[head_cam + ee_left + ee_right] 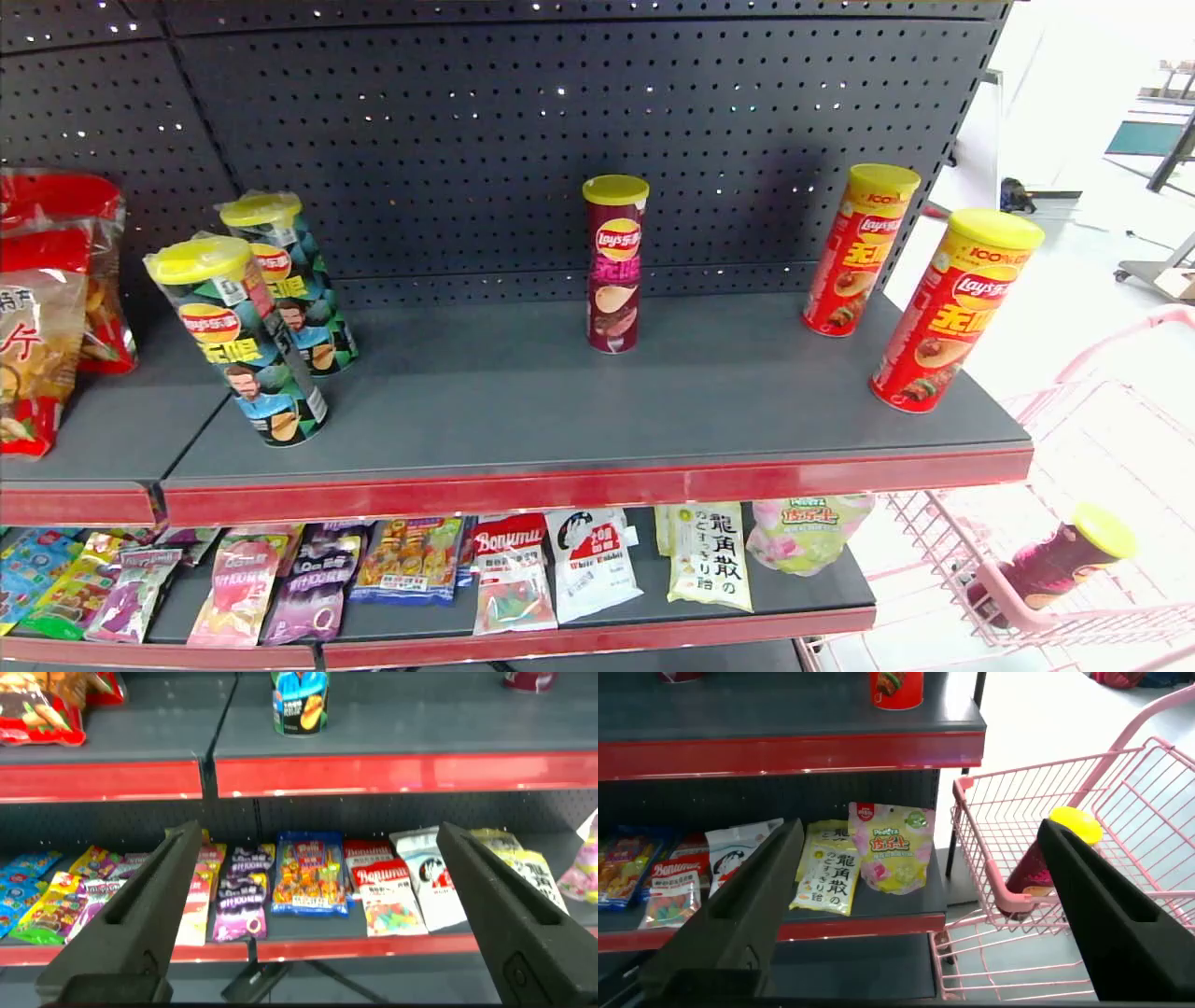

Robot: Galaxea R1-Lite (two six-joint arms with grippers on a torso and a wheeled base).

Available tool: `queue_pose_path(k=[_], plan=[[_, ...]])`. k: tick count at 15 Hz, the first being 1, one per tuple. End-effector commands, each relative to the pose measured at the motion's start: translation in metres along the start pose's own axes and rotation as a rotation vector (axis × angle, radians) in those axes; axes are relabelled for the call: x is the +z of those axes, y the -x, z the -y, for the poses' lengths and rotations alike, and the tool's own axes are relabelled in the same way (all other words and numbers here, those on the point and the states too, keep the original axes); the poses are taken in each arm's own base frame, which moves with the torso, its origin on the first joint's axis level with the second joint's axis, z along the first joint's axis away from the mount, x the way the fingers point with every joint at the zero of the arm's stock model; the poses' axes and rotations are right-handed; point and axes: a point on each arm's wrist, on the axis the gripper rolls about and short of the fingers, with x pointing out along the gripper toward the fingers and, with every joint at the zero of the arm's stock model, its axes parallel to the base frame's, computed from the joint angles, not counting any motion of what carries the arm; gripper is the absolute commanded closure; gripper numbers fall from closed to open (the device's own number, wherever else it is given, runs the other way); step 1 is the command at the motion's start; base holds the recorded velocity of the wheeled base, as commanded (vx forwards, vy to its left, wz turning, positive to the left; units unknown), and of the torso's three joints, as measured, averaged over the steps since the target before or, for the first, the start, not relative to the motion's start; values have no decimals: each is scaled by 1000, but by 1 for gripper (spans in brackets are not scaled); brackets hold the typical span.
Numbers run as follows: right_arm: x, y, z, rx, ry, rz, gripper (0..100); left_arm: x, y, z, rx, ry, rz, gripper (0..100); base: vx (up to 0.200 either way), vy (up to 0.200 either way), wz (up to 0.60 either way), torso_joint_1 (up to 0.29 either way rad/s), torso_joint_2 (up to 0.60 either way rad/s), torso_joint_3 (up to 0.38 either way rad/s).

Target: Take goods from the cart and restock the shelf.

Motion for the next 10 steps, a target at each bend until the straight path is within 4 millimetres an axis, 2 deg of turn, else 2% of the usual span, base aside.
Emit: queue_pose_path(k=[1, 9, 10], plan=[[0, 0, 0, 2, 0, -1, 0, 0, 0, 0, 1, 0, 0, 0, 0, -200, 0, 2, 2, -2], [0, 0, 0, 14, -1, 0, 0, 0, 0, 0, 0, 0, 0, 0, 0, -200, 0, 4, 2, 0], [0, 0, 0, 14, -1, 1, 0, 0, 0, 0, 1, 2, 0, 0, 0, 0, 0, 0, 0, 0]])
